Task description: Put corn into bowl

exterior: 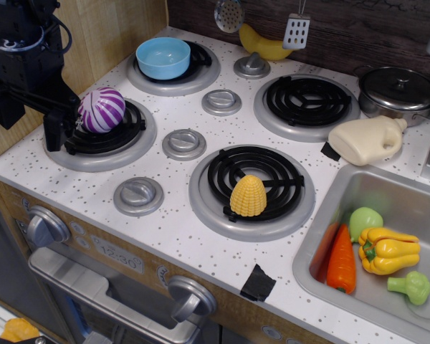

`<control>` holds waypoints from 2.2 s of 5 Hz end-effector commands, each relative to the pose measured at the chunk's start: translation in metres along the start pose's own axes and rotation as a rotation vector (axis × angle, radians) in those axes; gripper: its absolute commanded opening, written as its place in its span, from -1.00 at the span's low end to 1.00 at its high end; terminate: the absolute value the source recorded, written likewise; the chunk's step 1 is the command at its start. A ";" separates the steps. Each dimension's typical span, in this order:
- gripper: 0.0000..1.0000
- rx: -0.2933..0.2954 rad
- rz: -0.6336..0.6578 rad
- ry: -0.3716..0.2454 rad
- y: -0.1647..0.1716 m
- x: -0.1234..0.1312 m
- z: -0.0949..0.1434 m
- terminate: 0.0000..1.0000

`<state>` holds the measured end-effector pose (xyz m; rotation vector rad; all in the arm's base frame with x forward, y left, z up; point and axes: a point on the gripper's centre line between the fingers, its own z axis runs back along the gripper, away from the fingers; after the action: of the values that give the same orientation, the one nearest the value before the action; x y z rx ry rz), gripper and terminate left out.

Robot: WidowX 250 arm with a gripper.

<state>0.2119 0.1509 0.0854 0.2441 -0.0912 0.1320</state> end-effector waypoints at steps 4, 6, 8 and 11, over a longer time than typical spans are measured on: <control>1.00 -0.055 0.056 -0.080 -0.107 0.011 0.058 -1.00; 1.00 -0.150 0.115 -0.129 -0.165 0.022 0.026 -1.00; 1.00 -0.215 0.134 -0.145 -0.182 0.034 0.007 -1.00; 1.00 -0.300 0.148 -0.249 -0.202 0.051 -0.015 -1.00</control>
<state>0.2946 -0.0335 0.0201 -0.0646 -0.3715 0.2672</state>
